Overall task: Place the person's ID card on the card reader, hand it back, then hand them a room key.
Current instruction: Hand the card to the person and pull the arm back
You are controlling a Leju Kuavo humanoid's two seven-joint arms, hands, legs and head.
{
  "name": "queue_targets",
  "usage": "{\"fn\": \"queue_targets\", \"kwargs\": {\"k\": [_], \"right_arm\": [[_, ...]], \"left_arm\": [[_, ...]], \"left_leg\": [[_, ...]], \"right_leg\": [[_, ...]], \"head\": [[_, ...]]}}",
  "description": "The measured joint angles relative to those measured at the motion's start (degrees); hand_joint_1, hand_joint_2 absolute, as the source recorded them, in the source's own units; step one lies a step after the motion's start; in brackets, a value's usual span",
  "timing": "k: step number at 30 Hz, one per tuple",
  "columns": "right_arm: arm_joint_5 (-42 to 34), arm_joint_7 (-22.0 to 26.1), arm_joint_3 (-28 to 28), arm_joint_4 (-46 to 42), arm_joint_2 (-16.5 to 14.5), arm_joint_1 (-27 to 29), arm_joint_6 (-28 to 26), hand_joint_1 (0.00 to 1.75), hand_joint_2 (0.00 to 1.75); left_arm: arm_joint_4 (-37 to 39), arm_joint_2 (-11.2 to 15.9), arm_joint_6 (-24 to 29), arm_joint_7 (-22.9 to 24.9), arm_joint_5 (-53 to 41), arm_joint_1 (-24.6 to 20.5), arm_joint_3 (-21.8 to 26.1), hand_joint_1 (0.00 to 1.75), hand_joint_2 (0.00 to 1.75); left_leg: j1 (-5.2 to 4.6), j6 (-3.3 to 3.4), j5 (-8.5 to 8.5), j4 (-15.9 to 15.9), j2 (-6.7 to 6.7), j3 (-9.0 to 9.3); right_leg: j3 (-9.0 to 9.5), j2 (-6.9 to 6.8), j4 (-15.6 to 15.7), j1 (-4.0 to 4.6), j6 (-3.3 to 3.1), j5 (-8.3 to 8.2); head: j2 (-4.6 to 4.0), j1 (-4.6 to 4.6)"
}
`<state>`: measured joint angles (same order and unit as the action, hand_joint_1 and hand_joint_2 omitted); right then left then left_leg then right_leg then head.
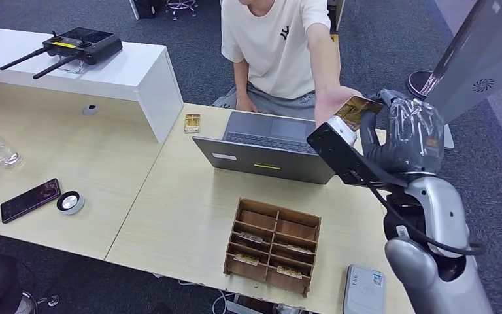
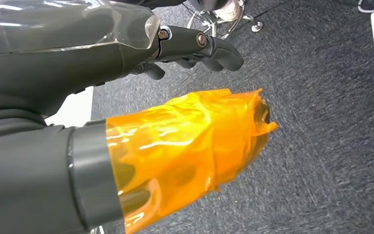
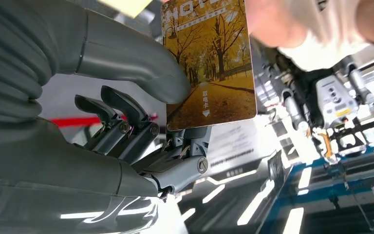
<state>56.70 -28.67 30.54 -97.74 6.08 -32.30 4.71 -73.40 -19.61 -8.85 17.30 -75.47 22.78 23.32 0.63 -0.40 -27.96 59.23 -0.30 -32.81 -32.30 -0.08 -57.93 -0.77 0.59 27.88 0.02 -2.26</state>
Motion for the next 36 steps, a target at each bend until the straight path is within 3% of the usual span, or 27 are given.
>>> {"fn": "queue_targets", "kwargs": {"k": [11,12,15,16,25,36], "right_arm": [[18.56,6.11,2.46,3.58,0.0,0.15,0.91,1.69,1.75],[19.01,6.42,2.57,3.83,0.0,0.27,0.86,1.45,1.75],[19.78,7.26,2.85,4.47,0.0,0.93,0.75,0.25,1.75],[19.96,7.56,2.94,4.64,0.0,1.22,0.75,0.05,1.75],[18.39,9.58,3.69,5.59,0.0,3.93,0.17,0.0,1.75],[0.49,11.74,-1.05,-2.24,-2.16,11.73,-7.27,0.0,1.75]], "left_arm": [[0.11,0.0,-1.58,-2.32,-3.83,-1.02,0.48,0.0,0.0],[0.11,0.0,-1.7,-2.46,-3.97,-1.05,0.57,0.0,0.0],[0.13,0.0,-1.96,-2.78,-4.16,-1.07,0.89,0.0,0.0],[0.12,0.0,-2.02,-2.86,-4.18,-1.07,0.98,0.0,0.0],[0.12,0.0,-1.99,-3.02,-3.91,-0.99,1.49,0.0,0.0],[-0.38,0.0,-1.15,-1.28,1.71,1.16,1.28,0.0,0.0]], "left_leg": [[0.01,0.0,0.0,0.0,0.01,0.02],[0.01,0.0,0.0,0.0,0.01,0.02],[0.01,0.0,0.0,0.0,0.01,0.01],[0.0,0.0,0.0,0.0,0.01,0.01],[0.0,0.0,0.0,0.0,0.01,0.02],[0.0,0.0,-0.01,0.0,0.01,-0.01]], "right_leg": [[0.0,0.01,0.0,0.0,0.0,0.0],[0.0,0.01,0.0,0.0,0.0,0.0],[-0.01,0.01,0.0,0.0,0.0,0.0],[-0.01,0.01,0.0,0.0,0.0,0.0],[-0.02,0.01,0.0,0.0,0.0,0.0],[-0.06,0.01,0.01,0.0,0.01,0.03]], "head": [[0.0,-0.01],[0.0,0.0],[0.0,0.0],[0.0,0.0],[0.0,0.01],[0.0,0.0]]}}
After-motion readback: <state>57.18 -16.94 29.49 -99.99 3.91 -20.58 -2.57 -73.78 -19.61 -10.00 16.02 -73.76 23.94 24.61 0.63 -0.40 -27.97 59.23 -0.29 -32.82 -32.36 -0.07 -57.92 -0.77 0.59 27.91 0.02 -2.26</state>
